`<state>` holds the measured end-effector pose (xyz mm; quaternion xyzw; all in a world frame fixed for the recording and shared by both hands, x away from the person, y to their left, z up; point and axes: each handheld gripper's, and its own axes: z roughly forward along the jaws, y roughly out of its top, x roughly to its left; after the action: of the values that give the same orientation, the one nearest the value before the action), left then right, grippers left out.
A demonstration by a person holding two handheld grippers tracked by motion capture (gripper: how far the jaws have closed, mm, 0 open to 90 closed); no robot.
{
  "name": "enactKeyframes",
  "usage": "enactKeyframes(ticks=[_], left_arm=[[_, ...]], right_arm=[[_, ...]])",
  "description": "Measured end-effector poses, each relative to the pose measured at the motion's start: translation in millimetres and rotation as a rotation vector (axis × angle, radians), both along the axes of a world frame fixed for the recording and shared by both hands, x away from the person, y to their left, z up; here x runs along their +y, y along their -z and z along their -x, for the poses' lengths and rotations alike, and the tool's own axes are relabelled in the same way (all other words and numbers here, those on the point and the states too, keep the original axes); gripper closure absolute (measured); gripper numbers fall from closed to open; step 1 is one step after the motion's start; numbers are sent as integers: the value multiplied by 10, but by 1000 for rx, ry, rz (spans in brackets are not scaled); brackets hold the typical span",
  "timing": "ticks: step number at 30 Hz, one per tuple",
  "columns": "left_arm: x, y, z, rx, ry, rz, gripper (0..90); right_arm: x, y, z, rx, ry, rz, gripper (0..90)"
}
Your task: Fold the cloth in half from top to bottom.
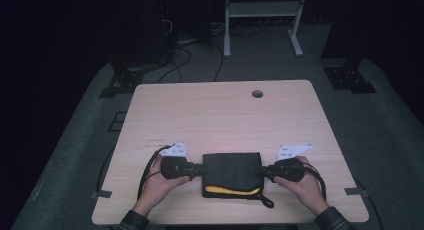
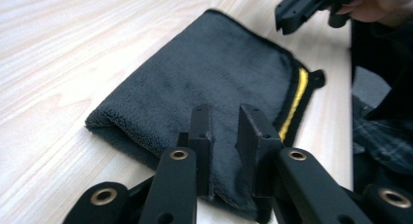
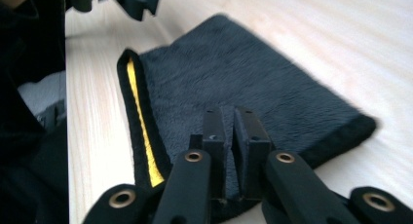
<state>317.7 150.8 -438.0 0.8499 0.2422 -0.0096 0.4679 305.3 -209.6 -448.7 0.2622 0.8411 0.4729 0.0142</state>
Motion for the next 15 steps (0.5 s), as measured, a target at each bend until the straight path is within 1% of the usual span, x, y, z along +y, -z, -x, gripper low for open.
enactKeyframes(ticks=[1, 2, 5, 7, 10, 12, 14, 15], left_arm=[[-37, 33, 14, 11, 14, -9, 769], [-60, 56, 31, 14, 27, -20, 768], [-97, 126, 104, 37, 58, -47, 768], [-100, 168, 153, 53, 72, -64, 770], [-111, 233, 219, 71, 87, -97, 768], [-124, 267, 251, 65, 90, -122, 764], [-131, 283, 268, 52, 84, -131, 765], [-136, 287, 273, 42, 86, -139, 763]], right_arm=[[26, 14, 2, 4, -11, 9, 845], [65, 34, 15, 8, -29, 23, 849], [124, 76, 62, 20, -64, 49, 859], [147, 113, 112, 36, -84, 68, 864], [173, 169, 182, 38, -107, 116, 870], [191, 201, 211, 28, -114, 144, 871], [209, 217, 233, 7, -123, 163, 872], [219, 219, 246, -13, -127, 176, 874]])
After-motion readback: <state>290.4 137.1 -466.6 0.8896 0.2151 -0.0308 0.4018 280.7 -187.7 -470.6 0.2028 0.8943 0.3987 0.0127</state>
